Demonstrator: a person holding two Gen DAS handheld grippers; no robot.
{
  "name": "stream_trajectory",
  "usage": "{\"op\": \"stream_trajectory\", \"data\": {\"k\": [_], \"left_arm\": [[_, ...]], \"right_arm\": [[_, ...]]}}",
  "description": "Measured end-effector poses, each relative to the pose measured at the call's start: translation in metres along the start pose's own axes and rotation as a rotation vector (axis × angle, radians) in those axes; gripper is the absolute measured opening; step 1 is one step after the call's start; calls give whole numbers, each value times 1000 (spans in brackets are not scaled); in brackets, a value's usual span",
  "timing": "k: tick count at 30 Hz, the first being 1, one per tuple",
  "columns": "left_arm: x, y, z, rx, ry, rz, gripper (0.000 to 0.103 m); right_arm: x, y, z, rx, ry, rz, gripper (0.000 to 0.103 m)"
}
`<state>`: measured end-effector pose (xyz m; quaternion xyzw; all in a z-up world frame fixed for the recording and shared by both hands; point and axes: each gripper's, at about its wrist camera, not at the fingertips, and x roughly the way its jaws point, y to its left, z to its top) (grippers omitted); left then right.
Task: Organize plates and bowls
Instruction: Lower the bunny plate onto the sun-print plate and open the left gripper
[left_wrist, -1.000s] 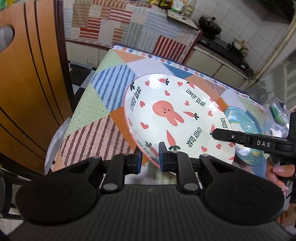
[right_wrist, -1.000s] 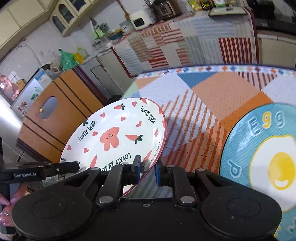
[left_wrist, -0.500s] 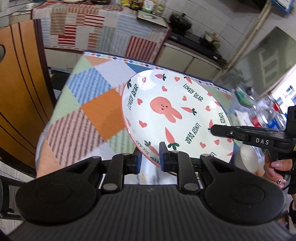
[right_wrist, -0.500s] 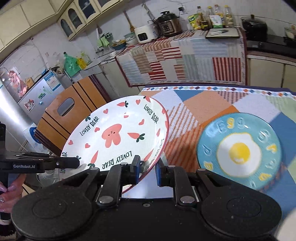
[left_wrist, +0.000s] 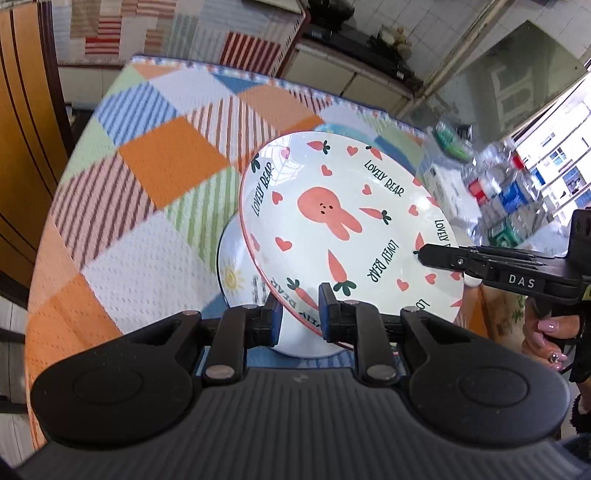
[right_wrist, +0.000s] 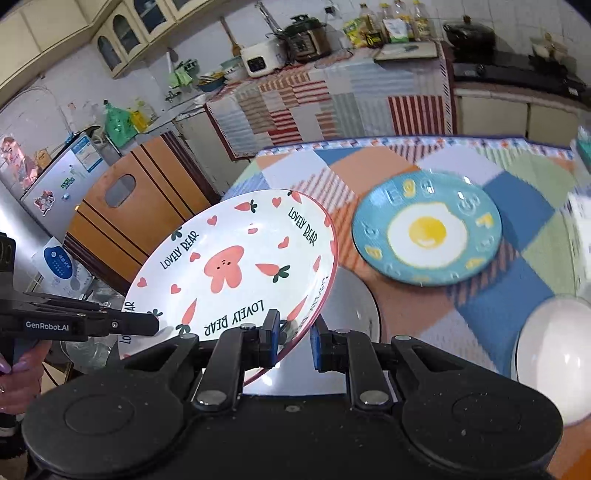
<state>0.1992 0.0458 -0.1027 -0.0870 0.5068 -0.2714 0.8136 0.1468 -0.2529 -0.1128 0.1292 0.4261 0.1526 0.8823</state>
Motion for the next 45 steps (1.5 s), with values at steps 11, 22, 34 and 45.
{"op": "stream_trajectory", "data": {"k": [11, 22, 34, 45], "left_arm": [[37, 1, -19, -21, 92, 41, 20], [61, 18, -25, -81, 142, 40, 20], [73, 28, -24, -81, 150, 44, 21], [79, 21, -29, -53, 165, 75, 22]], "right_arm": [[23, -23, -32, 43, 82, 8, 22], [47, -30, -38, 39, 151, -14, 22], [60, -22, -33, -5, 187, -67, 23], [74, 19, -39, -212, 244, -301, 34]]}}
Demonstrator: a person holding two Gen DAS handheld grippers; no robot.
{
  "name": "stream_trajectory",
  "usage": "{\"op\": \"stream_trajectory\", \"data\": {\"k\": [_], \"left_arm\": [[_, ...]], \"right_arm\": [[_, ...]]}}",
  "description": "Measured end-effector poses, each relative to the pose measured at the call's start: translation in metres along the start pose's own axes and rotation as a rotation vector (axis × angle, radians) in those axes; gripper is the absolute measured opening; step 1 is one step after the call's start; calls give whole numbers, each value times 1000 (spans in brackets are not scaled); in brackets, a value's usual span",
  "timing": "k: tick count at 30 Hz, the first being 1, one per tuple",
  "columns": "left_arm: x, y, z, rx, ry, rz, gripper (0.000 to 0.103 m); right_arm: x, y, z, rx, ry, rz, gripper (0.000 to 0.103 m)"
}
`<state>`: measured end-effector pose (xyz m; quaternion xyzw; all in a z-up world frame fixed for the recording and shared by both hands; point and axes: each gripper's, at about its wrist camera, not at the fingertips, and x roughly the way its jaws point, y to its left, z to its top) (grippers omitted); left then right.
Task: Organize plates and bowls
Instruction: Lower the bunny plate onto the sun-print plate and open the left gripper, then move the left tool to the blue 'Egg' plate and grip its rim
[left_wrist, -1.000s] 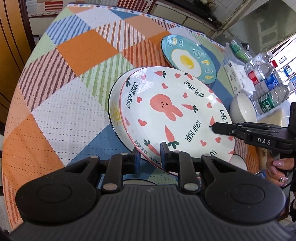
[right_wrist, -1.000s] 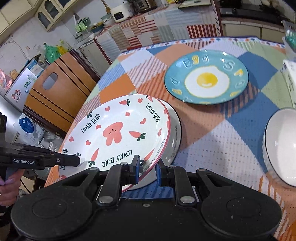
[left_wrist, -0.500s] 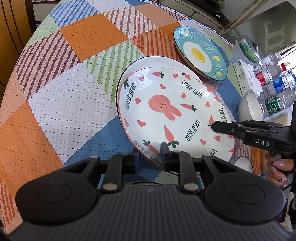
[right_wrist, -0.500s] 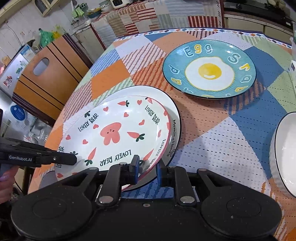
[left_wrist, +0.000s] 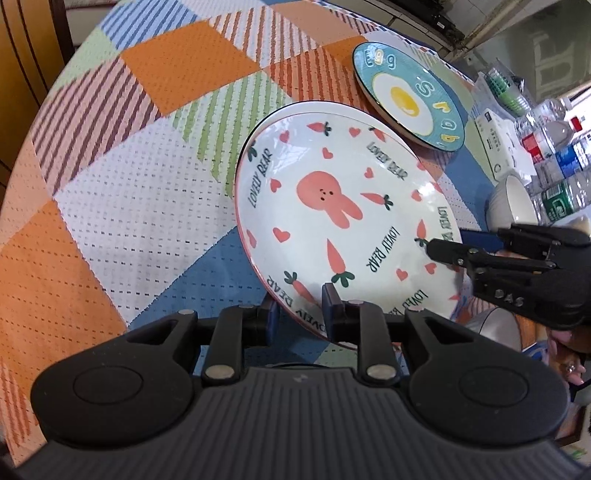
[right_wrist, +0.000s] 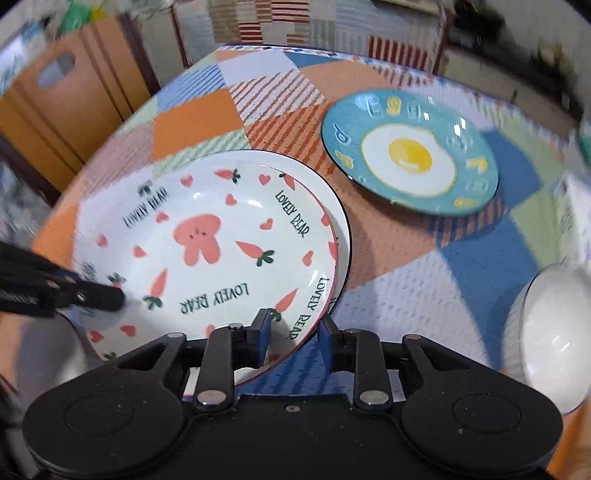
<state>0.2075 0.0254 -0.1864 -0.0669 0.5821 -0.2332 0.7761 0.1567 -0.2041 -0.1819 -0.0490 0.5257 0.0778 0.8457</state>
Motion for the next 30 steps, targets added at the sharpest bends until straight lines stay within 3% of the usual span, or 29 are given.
{"op": "stream_trajectory", "data": {"k": [7, 11, 19, 27, 30], "left_arm": [[7, -1, 1, 5, 13, 16, 22], [4, -2, 3, 12, 25, 32, 22], [-36, -14, 10, 44, -70, 9, 21], [-87, -28, 39, 77, -161, 6, 24], [-101, -33, 52, 92, -188, 20, 35]], "right_arm": [[3, 10, -5, -121, -36, -96, 32], [-1, 6, -6, -96, -51, -97, 30], [-28, -16, 4, -35, -123, -115, 30], [-76, -56, 20, 109, -230, -29, 32], [-91, -67, 26, 150, -307, -7, 36]]}}
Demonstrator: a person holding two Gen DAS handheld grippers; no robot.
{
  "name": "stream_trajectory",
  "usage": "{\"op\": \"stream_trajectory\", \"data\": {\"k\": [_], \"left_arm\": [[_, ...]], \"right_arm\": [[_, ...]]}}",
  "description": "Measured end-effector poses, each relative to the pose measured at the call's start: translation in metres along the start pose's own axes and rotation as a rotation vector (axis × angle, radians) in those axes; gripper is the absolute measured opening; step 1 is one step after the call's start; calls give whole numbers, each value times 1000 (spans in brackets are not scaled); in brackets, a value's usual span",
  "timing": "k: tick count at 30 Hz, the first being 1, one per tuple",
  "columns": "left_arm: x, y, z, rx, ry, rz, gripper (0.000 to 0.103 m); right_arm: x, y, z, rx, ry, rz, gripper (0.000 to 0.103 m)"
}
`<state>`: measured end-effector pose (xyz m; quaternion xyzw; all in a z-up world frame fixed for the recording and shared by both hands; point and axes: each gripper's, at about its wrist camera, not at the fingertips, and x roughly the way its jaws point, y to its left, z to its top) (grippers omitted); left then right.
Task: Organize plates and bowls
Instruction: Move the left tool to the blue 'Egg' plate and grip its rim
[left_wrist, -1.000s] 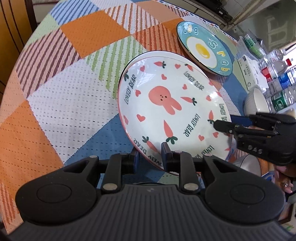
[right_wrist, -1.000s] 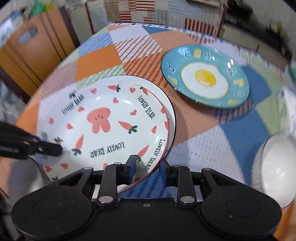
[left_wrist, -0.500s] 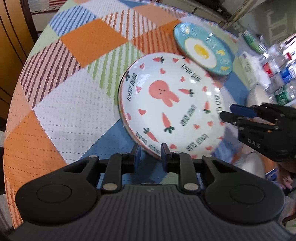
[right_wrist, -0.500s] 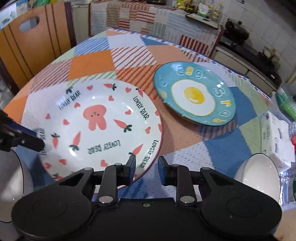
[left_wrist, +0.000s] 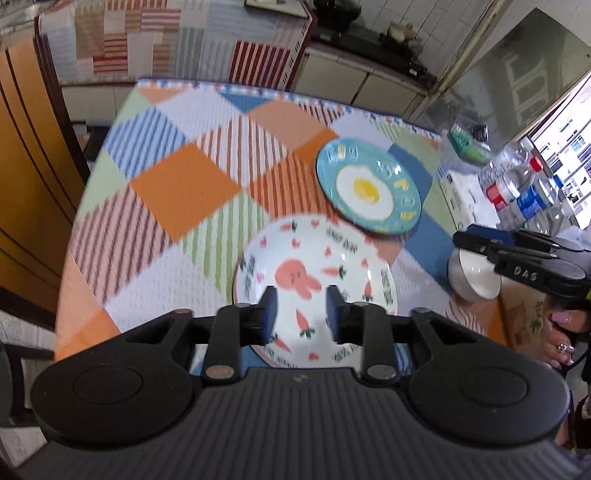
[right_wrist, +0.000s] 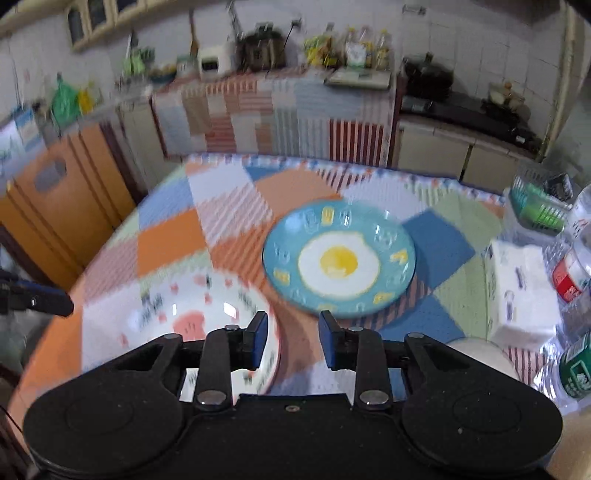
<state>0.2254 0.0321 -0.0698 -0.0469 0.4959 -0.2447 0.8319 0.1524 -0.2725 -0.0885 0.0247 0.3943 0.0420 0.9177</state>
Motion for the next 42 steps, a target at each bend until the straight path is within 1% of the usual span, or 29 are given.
{"op": "stream_trajectory", "data": {"k": [1, 2, 4, 5, 6, 7, 8, 11, 12, 13, 14, 18, 23, 26, 30, 32, 34, 37, 38, 40, 42], "left_arm": [[-3, -1, 5, 4, -14, 7, 40], [-6, -2, 9, 9, -27, 15, 41], [-11, -4, 17, 11, -45, 28, 42], [-12, -5, 21, 11, -50, 30, 43], [-12, -6, 24, 13, -56, 30, 46], [-12, -7, 27, 18, -64, 30, 50], [-12, -9, 31, 22, -73, 32, 52], [-5, -16, 39, 44, -80, 39, 57], [-1, -18, 41, 50, -72, 37, 61], [2, -20, 42, 56, -72, 31, 63], [6, -21, 42, 59, -72, 27, 63], [30, -27, 47, 70, -61, 26, 65], [66, -34, 61, 85, -83, 19, 70], [92, -35, 73, 92, -83, 0, 74], [131, -30, 87, 71, -72, -19, 83], [150, -27, 93, 51, -70, -16, 84], [168, -25, 97, 33, -63, 15, 84], [194, -26, 101, 55, -35, 57, 84], [200, -25, 101, 68, -18, 57, 84], [210, -25, 99, 106, 20, 32, 84], [215, -24, 94, 98, 25, 12, 84]], "right_arm": [[-4, -1, 3, 2, -43, -11, 42], [-7, -1, 6, -2, -73, -23, 46], [-11, -1, 12, -18, -131, -43, 48], [-12, -2, 15, -23, -150, -47, 53], [-11, -2, 19, -27, -163, -41, 56], [-10, -2, 22, -31, -175, -27, 63], [-9, -3, 24, -34, -188, -17, 66], [-1, -6, 32, -49, -219, -6, 70], [3, -8, 35, -51, -230, -14, 70], [8, -11, 37, -49, -238, -25, 71], [13, -15, 39, -43, -241, -31, 71], [37, -46, 49, 41, -209, -32, 71], [62, -86, 51, 156, -164, -7, 71], [83, -107, 50, 217, -78, 13, 71], [110, -131, 44, 285, 72, 48, 71], [121, -139, 38, 328, 125, 54, 71], [129, -145, 31, 370, 165, 64, 71], [138, -151, 22, 422, 197, 93, 70], [143, -153, 21, 436, 207, 95, 68], [151, -155, 18, 481, 220, 74, 62], [159, -156, 14, 529, 239, 84, 61]]}}
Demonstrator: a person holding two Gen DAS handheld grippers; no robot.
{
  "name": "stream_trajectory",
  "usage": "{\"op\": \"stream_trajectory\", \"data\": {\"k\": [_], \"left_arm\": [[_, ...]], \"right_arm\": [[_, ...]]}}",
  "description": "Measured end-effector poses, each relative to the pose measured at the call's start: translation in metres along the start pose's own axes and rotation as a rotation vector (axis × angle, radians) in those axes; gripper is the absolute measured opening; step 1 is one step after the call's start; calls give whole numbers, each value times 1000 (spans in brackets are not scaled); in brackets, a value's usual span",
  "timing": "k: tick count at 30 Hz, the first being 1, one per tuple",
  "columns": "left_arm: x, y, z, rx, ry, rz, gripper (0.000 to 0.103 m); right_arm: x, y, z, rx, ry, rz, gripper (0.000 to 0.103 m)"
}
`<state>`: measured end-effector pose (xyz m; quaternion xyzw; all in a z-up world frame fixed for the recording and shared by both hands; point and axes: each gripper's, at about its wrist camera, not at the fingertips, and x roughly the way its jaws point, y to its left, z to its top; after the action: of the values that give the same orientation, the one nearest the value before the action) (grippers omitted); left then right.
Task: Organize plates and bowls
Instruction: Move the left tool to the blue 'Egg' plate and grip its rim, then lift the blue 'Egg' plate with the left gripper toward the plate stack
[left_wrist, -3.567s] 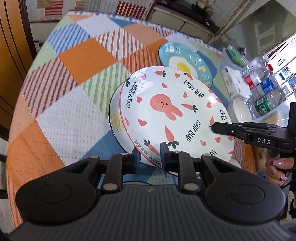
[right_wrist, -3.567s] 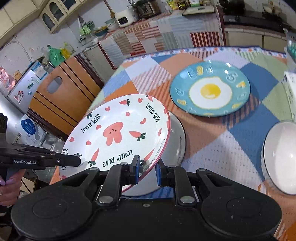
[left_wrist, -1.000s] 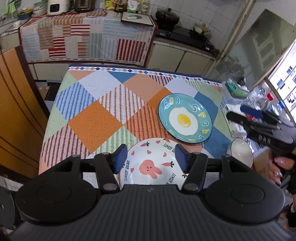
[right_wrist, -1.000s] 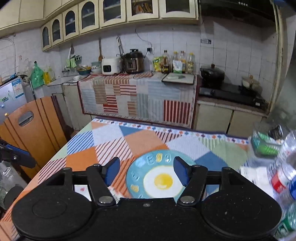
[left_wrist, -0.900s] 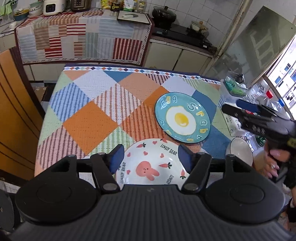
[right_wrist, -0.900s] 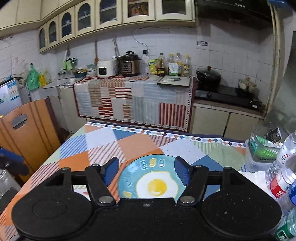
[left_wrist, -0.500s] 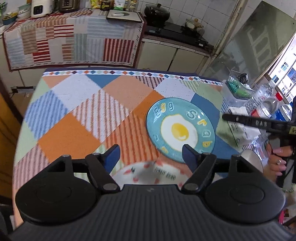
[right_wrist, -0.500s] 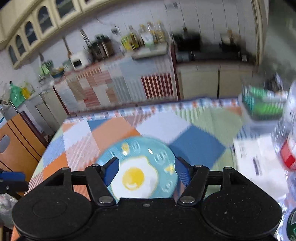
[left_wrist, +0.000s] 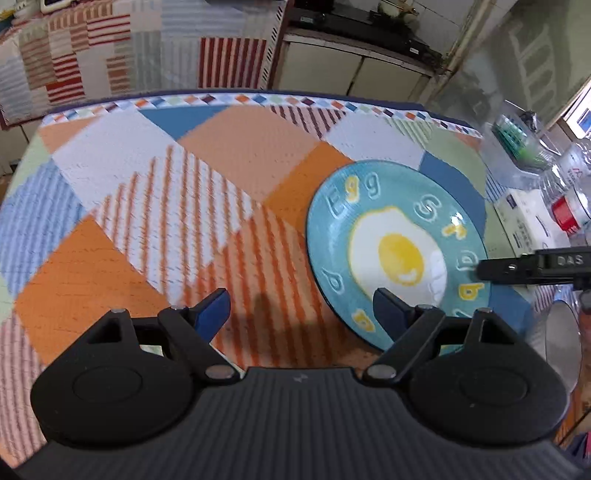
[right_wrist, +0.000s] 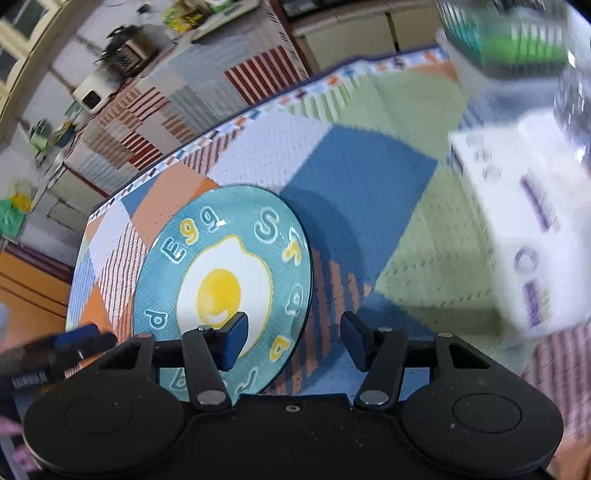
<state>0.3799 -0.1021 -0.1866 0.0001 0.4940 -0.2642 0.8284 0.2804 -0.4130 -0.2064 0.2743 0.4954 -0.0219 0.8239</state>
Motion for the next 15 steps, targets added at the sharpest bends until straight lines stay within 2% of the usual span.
{"op": "stream_trajectory", "data": {"k": [3, 6, 8, 10, 13, 15], "left_arm": [[10, -1, -3, -13, 14, -31, 82], [20, -1, -1, -37, 17, -56, 78], [28, -1, 0, -50, 22, -70, 67], [33, -3, 0, -35, 33, -92, 37], [37, -5, -3, -3, 38, -99, 21], [39, -1, -5, -30, 32, -128, 16]], "right_arm": [[10, -2, -2, 40, 14, 8, 59], [17, -3, -5, 53, -1, 22, 47], [19, -2, -4, 40, -32, 11, 21], [18, -6, -2, 59, -58, 7, 15], [19, -15, 0, 83, -65, 41, 11], [18, -15, -1, 61, -70, 41, 11]]}}
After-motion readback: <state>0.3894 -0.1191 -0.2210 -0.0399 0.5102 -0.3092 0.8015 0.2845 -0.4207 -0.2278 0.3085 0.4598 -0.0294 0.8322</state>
